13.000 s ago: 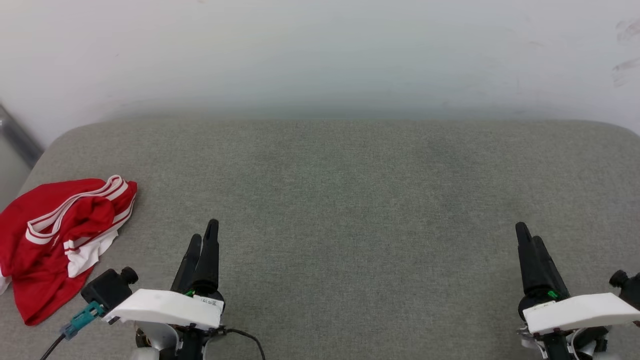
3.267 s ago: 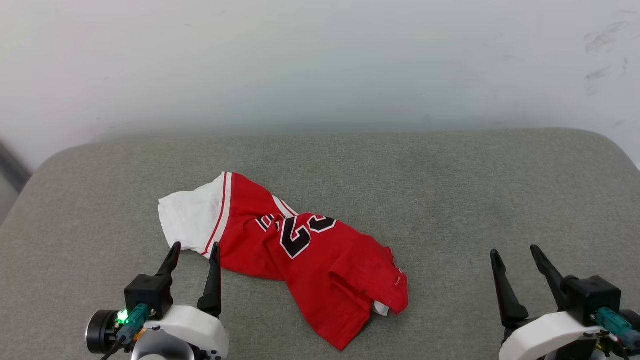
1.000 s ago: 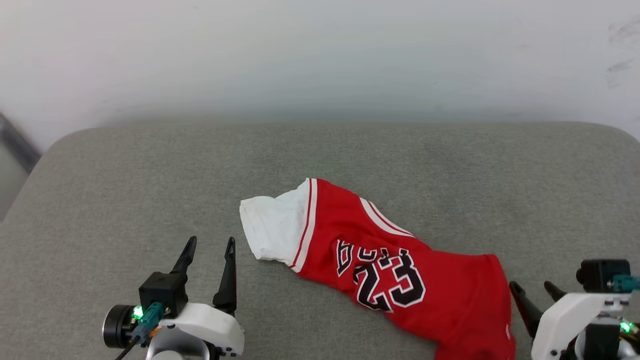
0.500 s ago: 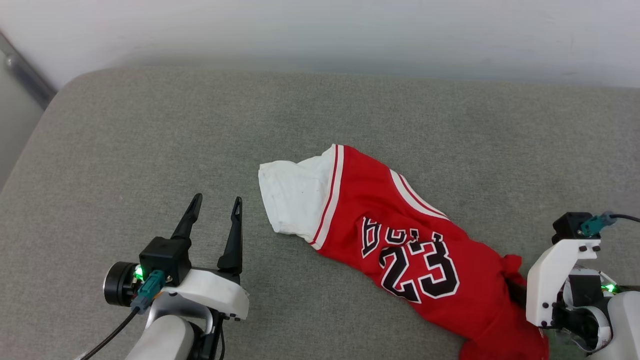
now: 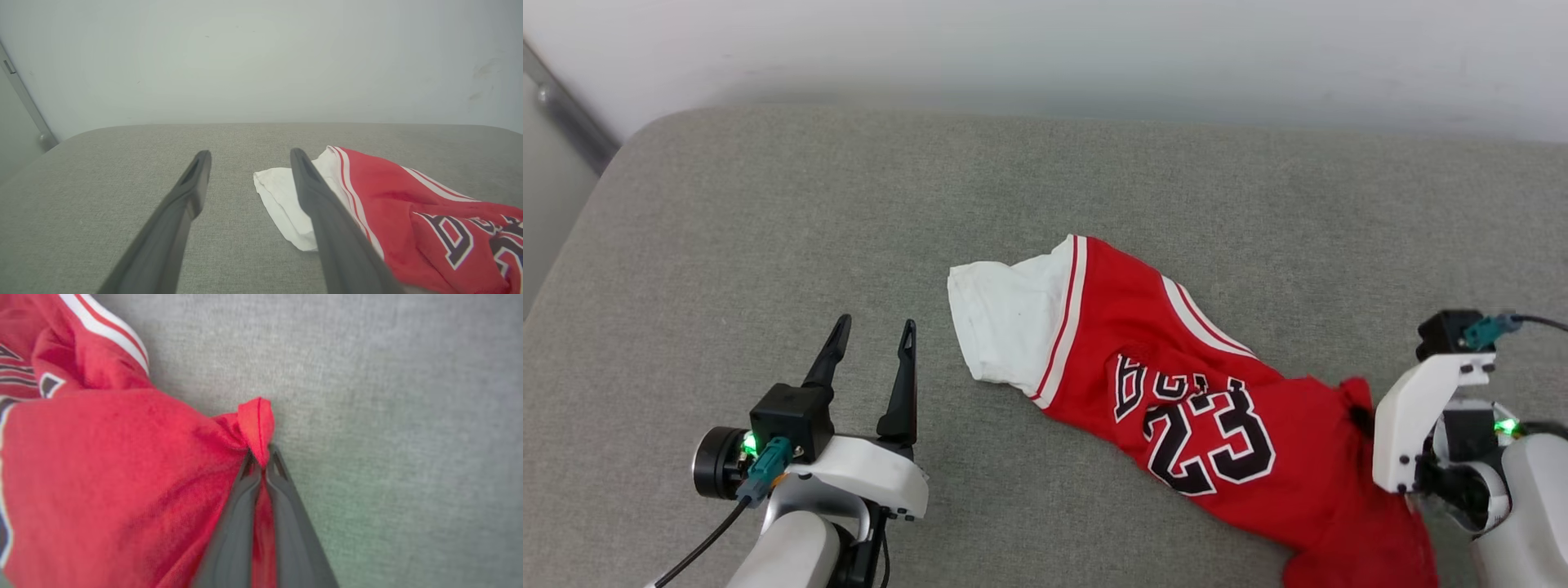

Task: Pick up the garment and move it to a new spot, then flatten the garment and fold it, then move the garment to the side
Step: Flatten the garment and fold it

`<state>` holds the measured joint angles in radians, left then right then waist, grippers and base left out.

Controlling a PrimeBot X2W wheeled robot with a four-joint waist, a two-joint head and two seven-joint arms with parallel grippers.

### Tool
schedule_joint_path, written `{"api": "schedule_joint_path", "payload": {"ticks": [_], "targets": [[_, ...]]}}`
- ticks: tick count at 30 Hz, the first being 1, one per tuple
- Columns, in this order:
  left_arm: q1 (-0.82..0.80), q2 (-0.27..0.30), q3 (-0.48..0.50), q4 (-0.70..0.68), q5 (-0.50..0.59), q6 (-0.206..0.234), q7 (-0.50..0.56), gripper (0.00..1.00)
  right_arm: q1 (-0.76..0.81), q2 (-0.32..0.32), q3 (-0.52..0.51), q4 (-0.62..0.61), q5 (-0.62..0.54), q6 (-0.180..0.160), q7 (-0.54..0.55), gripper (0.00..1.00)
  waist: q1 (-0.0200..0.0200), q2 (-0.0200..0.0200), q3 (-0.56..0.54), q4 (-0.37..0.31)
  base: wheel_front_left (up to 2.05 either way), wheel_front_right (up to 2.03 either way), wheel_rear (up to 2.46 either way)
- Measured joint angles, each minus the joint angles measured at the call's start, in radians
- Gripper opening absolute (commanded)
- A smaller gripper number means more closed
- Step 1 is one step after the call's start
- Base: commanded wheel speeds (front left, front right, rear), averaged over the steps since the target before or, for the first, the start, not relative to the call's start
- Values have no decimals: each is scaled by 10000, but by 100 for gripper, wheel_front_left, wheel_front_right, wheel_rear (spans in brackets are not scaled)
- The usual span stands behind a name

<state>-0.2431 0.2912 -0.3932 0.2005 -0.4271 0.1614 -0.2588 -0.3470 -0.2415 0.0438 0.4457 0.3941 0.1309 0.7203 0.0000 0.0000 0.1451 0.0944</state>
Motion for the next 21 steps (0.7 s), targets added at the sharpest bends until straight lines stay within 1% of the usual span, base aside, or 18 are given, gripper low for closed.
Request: {"api": "schedule_joint_path", "payload": {"ticks": [3, 6, 9, 11, 16, 19, 21], "targets": [[103, -2, 8, 42, 2, 2, -2, 100, -361, -109, 71, -508, -314, 0, -713, 0, 0, 0, -193, -86, 0, 0, 0], [190, 0, 2, 50, 2, 15, -10, 100, -510, -107, 192, -1139, -779, 0, -1202, 0, 0, 0, -432, -186, 0, 0, 0], [329, 15, -8, 42, 0, 65, -10, 100, -481, -29, 318, -2073, -1360, 0, -1586, 0, 0, 0, -677, -290, 0, 0, 0], [412, 40, 8, 40, -19, 92, -8, 100, -317, 167, 562, -2784, -1490, 0, -1659, 0, 0, 0, -829, -362, 0, 0, 0], [643, 128, 42, -56, -73, 211, 21, 100, 1177, 650, 2146, -4585, -1427, 0, -1319, 0, 0, 0, -1113, -529, 0, 0, 0], [727, 144, 25, -125, -86, 253, 94, 100, 2301, 815, 3181, -5022, -1126, 2, -953, 0, 0, 0, -1176, -577, 0, 0, 0], [762, 150, 40, -128, -121, 301, 117, 100, 2994, 963, 3762, -5049, -846, 0, -767, 0, 0, 0, -1213, -585, 0, 0, 0]]}}
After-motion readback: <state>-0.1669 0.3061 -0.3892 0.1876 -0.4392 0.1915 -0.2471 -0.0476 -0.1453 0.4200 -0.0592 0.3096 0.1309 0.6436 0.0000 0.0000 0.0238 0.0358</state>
